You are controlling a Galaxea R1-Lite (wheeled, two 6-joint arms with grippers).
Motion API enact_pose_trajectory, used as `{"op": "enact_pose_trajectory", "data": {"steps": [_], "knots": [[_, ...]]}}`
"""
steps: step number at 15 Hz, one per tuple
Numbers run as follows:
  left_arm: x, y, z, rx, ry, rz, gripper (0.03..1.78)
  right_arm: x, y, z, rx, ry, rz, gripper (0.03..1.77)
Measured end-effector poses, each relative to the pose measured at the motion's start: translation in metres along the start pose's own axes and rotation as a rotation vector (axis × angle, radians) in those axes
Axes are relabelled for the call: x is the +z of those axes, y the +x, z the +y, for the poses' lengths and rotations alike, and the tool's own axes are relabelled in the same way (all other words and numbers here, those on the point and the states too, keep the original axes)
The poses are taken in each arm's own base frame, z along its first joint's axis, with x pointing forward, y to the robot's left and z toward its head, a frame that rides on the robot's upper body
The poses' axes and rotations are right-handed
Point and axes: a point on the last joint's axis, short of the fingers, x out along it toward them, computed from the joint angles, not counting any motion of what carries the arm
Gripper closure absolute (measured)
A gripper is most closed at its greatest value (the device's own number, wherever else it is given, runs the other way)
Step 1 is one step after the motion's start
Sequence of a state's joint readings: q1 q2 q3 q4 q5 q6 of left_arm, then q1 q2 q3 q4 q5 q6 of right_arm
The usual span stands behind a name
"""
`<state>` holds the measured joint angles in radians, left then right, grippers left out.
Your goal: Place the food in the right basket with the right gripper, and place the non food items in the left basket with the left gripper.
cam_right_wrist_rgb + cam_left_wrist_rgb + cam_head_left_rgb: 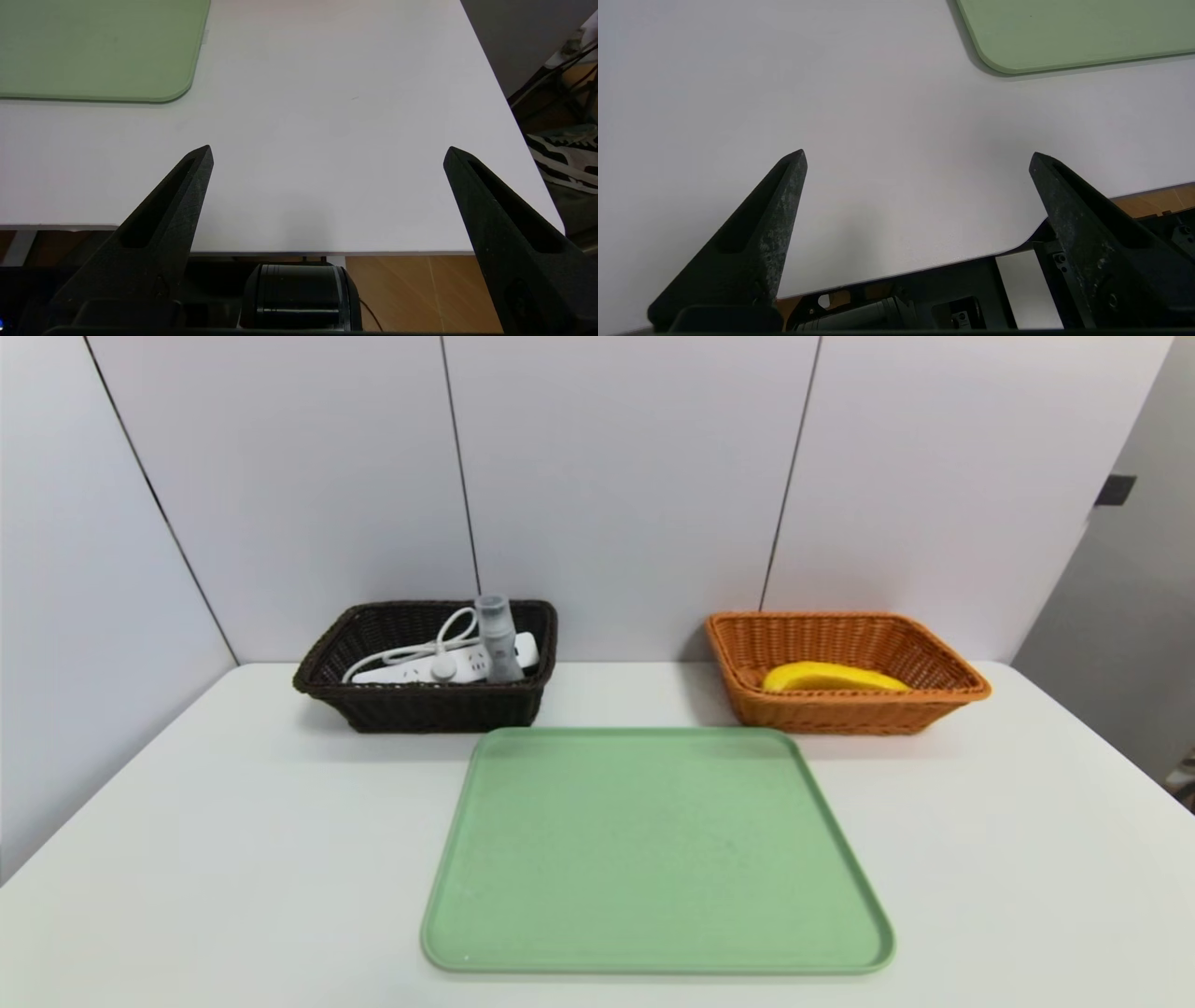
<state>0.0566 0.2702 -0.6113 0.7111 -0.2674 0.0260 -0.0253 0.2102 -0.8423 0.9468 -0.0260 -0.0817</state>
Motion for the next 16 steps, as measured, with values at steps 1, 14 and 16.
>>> {"op": "enact_pose_trajectory", "data": {"steps": [1, 14, 16], "knots": [[-0.002, 0.001, 0.0, 0.0, -0.001, 0.002, 0.12, -0.004, -0.003, 0.0, 0.021, -0.008, 0.002, 0.1], [-0.041, 0.058, 0.019, 0.162, 0.043, -0.094, 0.12, -0.051, 0.046, 0.003, -0.046, 0.017, -0.214, 0.1], [-0.053, 0.07, 0.023, 0.218, 0.076, -0.127, 0.12, -0.058, 0.069, 0.004, -0.074, 0.006, -0.272, 0.1]]}}
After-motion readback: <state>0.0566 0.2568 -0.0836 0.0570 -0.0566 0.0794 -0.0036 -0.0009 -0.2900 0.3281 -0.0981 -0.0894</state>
